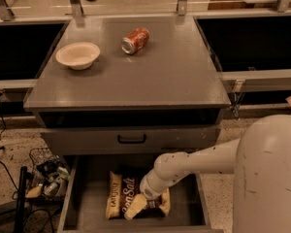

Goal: Pick brown chip bag from middle drawer and place on counter

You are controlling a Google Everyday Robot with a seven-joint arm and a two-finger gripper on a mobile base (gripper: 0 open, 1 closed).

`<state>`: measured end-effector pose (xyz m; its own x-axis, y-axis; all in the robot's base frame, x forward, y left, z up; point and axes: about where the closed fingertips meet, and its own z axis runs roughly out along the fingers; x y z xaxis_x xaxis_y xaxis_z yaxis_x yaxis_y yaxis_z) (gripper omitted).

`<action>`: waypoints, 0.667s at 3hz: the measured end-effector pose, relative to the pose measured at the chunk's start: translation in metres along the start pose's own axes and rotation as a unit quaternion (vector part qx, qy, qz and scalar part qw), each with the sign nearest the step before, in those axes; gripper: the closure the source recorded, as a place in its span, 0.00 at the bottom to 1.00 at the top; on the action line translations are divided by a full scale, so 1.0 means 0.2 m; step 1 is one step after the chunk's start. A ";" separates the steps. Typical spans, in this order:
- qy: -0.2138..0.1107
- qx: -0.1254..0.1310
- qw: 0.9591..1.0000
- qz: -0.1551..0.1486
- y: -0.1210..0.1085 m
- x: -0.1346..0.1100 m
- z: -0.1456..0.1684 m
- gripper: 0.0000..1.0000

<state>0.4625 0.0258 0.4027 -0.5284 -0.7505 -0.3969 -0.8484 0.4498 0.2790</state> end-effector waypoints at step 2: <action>0.013 0.017 1.000 -0.007 0.01 0.03 0.05 0.00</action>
Offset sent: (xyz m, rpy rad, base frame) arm -0.0061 0.0069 -0.0197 -0.0924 -0.0490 0.0132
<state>0.4580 0.0278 0.3917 -0.5164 -0.7684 -0.3780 -0.8562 0.4555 0.2437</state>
